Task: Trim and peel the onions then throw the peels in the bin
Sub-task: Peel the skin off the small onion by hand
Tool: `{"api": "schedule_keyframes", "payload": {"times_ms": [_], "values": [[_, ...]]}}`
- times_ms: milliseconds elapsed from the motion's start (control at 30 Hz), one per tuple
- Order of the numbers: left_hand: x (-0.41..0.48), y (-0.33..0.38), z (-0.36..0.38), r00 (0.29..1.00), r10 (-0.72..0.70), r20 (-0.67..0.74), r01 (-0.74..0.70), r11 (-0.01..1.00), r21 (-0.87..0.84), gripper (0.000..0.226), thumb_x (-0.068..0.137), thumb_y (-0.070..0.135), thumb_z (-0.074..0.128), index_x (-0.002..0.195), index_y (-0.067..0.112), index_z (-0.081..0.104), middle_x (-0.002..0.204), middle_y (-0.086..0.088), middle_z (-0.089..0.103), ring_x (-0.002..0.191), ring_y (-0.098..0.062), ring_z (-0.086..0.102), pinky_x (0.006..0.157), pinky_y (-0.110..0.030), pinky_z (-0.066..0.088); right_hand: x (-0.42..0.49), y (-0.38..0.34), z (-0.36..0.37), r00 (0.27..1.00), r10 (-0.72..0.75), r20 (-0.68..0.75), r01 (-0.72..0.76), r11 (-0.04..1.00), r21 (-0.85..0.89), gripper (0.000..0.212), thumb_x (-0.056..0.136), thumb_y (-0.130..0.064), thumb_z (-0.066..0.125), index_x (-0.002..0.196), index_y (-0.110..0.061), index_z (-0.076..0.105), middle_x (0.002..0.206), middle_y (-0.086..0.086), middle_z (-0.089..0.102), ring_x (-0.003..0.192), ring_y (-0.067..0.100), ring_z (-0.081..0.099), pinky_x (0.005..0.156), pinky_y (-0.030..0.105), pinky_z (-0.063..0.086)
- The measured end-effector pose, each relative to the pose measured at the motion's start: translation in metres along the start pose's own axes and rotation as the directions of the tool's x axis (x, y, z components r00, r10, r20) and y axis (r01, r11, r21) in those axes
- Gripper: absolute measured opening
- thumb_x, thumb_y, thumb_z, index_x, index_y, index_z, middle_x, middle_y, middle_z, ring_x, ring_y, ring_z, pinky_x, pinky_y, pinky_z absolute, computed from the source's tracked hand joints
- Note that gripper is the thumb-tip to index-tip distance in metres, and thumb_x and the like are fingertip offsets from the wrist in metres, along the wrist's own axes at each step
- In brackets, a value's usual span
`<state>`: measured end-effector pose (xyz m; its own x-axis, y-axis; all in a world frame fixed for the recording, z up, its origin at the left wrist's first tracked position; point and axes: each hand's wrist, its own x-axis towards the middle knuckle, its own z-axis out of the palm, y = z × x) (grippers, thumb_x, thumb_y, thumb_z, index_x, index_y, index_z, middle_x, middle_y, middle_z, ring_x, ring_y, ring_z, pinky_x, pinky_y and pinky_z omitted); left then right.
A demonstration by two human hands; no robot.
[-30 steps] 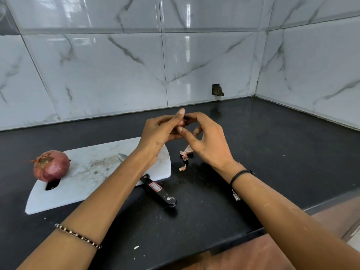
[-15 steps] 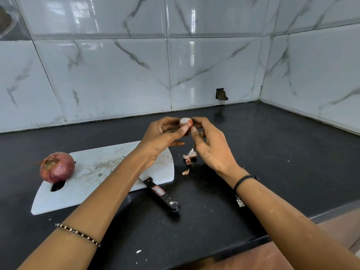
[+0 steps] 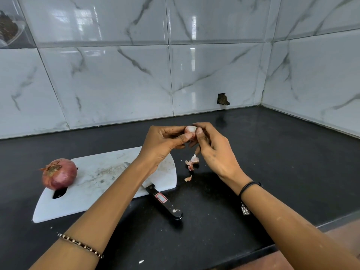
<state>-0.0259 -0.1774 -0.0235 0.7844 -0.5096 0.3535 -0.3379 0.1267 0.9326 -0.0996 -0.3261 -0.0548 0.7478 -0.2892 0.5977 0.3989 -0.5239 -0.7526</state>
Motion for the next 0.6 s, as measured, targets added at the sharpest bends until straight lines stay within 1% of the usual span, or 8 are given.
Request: {"api": "schedule_keyframes", "payload": {"times_ms": [67,167,267,400,500,600], "values": [[0.0001,0.0000,0.0009,1.000,-0.001,-0.017,0.001,1.000,-0.009,0.024,0.083,0.008,0.080,0.105,0.018,0.078,0.095,-0.001,0.080,0.093,-0.013,0.076,0.075,-0.023,0.060,0.0001,0.0001,0.0004,1.000,0.011,0.003,-0.011,0.999,0.031,0.026,0.108,-0.029,0.047,0.126,-0.015,0.061,0.093,0.002,0.073,0.078,0.012,0.070,0.072,0.024,0.057],[0.0009,-0.0006,0.0005,0.998,-0.003,-0.060,0.002,1.000,-0.023,0.026,0.083,0.009,0.080,0.109,0.011,0.077,0.095,-0.004,0.080,0.091,-0.016,0.077,0.074,-0.021,0.060,0.0007,-0.0008,0.0018,1.000,0.025,0.006,-0.025,0.995,0.095,0.031,0.105,-0.030,0.054,0.130,-0.013,0.061,0.100,0.002,0.074,0.085,0.009,0.071,0.076,0.021,0.056],[0.0000,-0.0026,0.0017,0.995,-0.023,-0.100,0.020,1.000,-0.023,0.027,0.082,0.010,0.082,0.108,0.006,0.078,0.092,-0.006,0.080,0.089,-0.017,0.077,0.070,-0.020,0.058,0.0015,0.0015,0.0031,0.999,0.031,0.010,-0.032,0.994,0.109,0.034,0.103,-0.032,0.057,0.130,-0.013,0.061,0.105,0.001,0.074,0.091,0.011,0.072,0.082,0.026,0.059],[0.0004,-0.0047,0.0021,0.986,-0.074,-0.149,0.072,0.997,-0.021,0.021,0.079,0.013,0.085,0.099,0.010,0.080,0.087,-0.006,0.080,0.084,-0.016,0.077,0.069,-0.022,0.060,0.0016,0.0025,0.0043,0.999,0.041,0.004,-0.042,0.993,0.113,0.031,0.102,-0.030,0.059,0.127,-0.012,0.062,0.105,0.000,0.074,0.090,0.011,0.073,0.083,0.025,0.059],[0.0012,-0.0061,0.0005,0.984,-0.075,-0.163,0.075,0.997,-0.008,0.014,0.079,0.014,0.085,0.092,0.014,0.081,0.084,-0.005,0.080,0.079,-0.016,0.077,0.069,-0.023,0.059,0.0022,0.0027,0.0039,0.998,0.055,-0.013,-0.053,0.991,0.125,0.029,0.102,-0.029,0.060,0.126,-0.012,0.063,0.107,-0.001,0.074,0.090,0.010,0.073,0.083,0.024,0.058],[0.0020,-0.0051,-0.0013,0.986,-0.076,-0.147,0.076,0.997,-0.007,0.012,0.080,0.013,0.084,0.091,0.012,0.080,0.085,-0.007,0.079,0.080,-0.018,0.077,0.069,-0.024,0.060,0.0022,0.0036,0.0033,0.998,0.068,-0.018,-0.065,0.990,0.127,0.030,0.102,-0.030,0.060,0.125,-0.012,0.063,0.107,-0.002,0.074,0.089,0.011,0.073,0.082,0.025,0.059]]}}
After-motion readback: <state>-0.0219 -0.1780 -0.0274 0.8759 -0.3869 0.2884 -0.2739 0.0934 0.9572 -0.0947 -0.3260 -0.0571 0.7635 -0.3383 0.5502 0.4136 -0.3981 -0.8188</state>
